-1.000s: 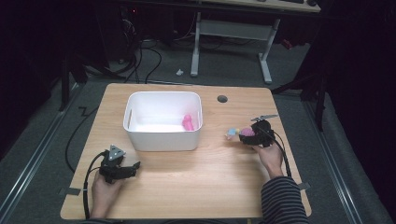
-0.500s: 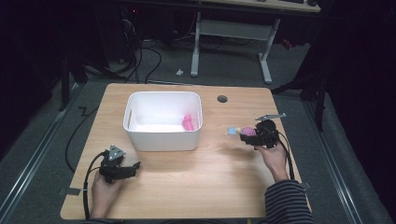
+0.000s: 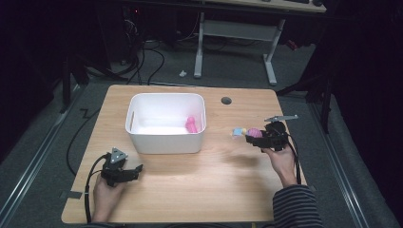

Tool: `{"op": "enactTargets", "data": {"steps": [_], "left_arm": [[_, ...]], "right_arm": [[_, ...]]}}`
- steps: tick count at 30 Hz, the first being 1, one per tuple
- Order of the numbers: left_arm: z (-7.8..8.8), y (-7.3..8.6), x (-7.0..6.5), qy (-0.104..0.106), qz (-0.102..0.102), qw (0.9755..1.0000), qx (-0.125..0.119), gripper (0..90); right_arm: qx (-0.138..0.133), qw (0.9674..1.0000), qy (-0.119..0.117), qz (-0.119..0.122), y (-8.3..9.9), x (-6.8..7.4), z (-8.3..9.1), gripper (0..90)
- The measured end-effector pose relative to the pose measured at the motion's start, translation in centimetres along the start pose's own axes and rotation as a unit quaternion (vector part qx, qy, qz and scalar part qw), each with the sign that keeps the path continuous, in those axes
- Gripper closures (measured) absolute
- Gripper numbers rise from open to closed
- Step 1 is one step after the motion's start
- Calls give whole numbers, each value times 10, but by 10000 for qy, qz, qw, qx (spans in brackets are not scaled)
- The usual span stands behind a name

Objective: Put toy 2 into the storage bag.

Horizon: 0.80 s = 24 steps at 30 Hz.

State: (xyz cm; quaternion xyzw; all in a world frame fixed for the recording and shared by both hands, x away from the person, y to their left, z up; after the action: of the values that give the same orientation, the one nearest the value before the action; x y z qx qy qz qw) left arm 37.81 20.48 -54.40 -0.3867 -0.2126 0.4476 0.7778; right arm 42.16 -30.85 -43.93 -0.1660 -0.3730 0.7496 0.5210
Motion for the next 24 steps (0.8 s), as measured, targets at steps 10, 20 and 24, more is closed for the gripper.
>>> {"op": "enactTargets", "data": {"steps": [10,20,24], "left_arm": [[0,0,0,0,1,10000,0,204],[0,0,0,-3,0,10000,7,204],[0,0,0,-3,0,10000,5,204]], "right_arm": [[-53,9997,-138,180,-11,13,5,336],[-101,9990,-296,313,-22,26,9,336],[-154,9984,-415,350,-27,31,11,336]]}}
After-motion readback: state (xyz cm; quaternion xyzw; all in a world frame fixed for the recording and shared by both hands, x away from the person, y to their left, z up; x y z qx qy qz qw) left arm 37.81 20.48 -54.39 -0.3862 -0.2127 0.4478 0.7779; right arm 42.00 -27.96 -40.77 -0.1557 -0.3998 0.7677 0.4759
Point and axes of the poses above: each handheld gripper's, and its own axes: z roughly backward along the jaws, y roughly out of its underside, x roughly to its left, the point moved 1 cm from there along -z, roughly forward along the jaws, and after that the axes turned 5 degrees about -x, right-handed, at the moved point
